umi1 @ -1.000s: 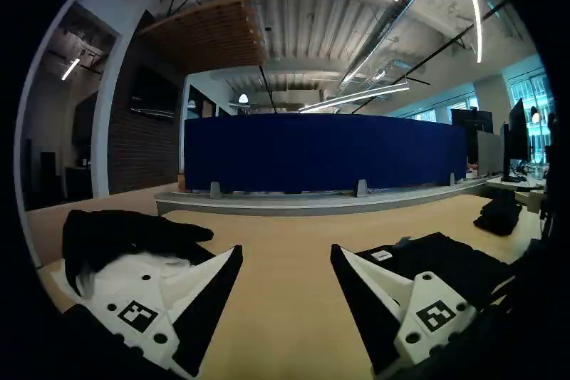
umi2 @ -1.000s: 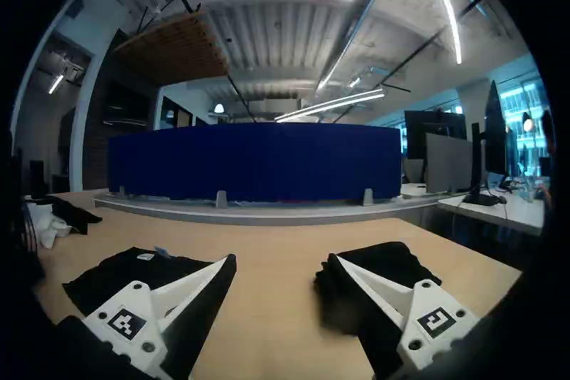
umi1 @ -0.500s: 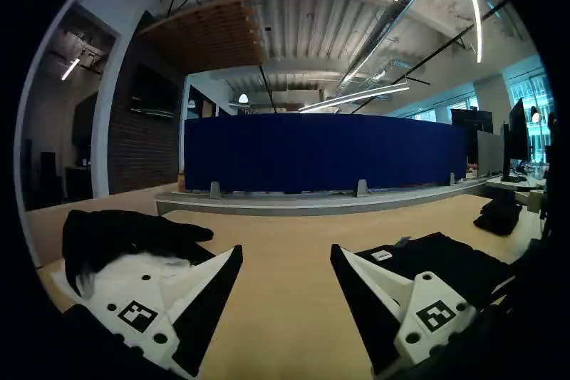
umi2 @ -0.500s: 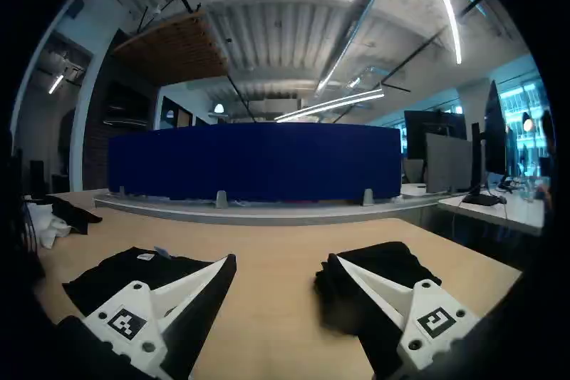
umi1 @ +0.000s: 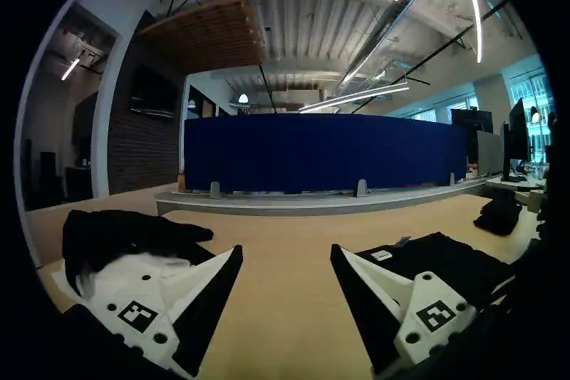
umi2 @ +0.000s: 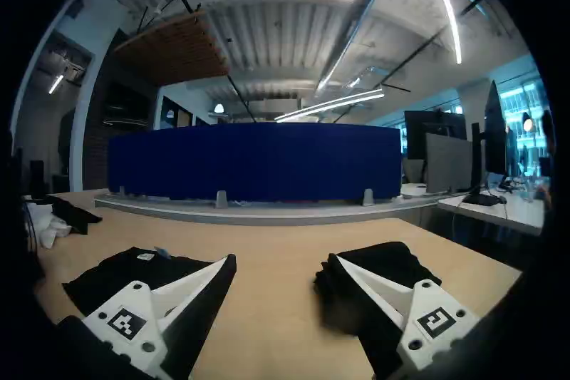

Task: Fold towel

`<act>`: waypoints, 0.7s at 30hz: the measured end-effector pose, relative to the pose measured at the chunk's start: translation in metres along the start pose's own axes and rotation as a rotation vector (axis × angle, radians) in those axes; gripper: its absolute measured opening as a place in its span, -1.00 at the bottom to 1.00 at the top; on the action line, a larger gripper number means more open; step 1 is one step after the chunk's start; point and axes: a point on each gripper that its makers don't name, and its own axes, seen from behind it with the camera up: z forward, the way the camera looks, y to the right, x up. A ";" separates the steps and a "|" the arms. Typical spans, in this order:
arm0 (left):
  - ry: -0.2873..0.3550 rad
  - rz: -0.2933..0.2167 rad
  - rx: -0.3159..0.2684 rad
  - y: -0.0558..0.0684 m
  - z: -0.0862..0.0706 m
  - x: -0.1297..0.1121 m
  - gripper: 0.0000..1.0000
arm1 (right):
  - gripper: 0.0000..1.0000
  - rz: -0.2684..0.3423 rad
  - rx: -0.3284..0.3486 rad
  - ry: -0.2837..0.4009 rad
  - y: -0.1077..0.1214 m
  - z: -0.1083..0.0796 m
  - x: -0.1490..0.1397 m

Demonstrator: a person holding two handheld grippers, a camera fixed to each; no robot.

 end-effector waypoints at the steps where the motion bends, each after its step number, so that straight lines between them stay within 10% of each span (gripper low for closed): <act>1: 0.000 0.000 0.000 0.000 0.000 0.000 0.82 | 0.99 0.000 0.000 0.000 0.000 0.000 0.000; 21: 0.000 0.001 0.000 0.000 -0.001 0.002 0.82 | 0.99 0.000 0.000 0.000 -0.001 -0.001 0.001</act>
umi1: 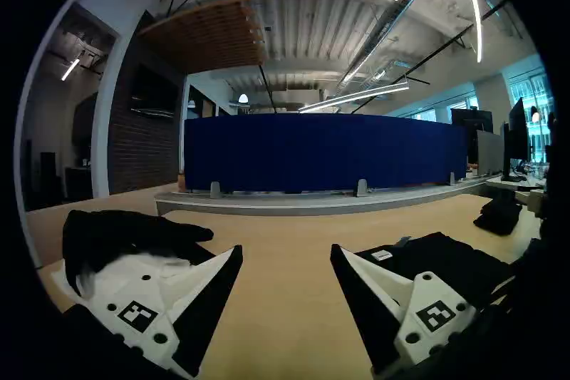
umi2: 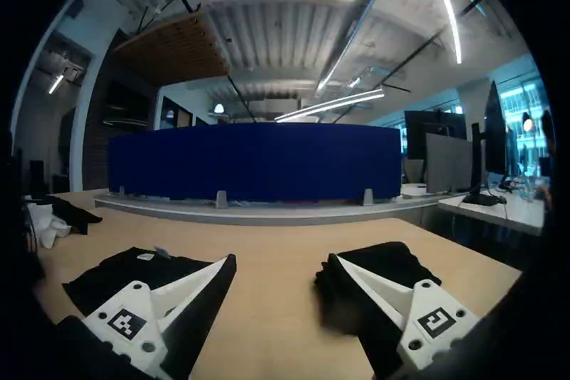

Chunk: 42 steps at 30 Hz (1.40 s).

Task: Fold towel

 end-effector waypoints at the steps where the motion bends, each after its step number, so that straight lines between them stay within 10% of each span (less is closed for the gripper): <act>1: 0.000 0.000 0.000 0.000 0.000 0.000 0.82 | 0.99 0.000 0.000 0.000 0.000 0.000 0.000; 14: 0.012 0.031 -0.005 -0.002 0.001 0.026 0.82 | 0.99 -0.008 -0.004 -0.012 -0.004 -0.003 0.016; 32: -0.025 -0.010 -0.002 -0.005 -0.008 0.162 0.81 | 0.99 -0.039 0.003 0.023 -0.013 -0.010 0.192; 42: -0.062 -0.007 -0.026 0.006 -0.006 0.180 0.82 | 0.99 -0.039 0.013 0.009 -0.014 -0.005 0.216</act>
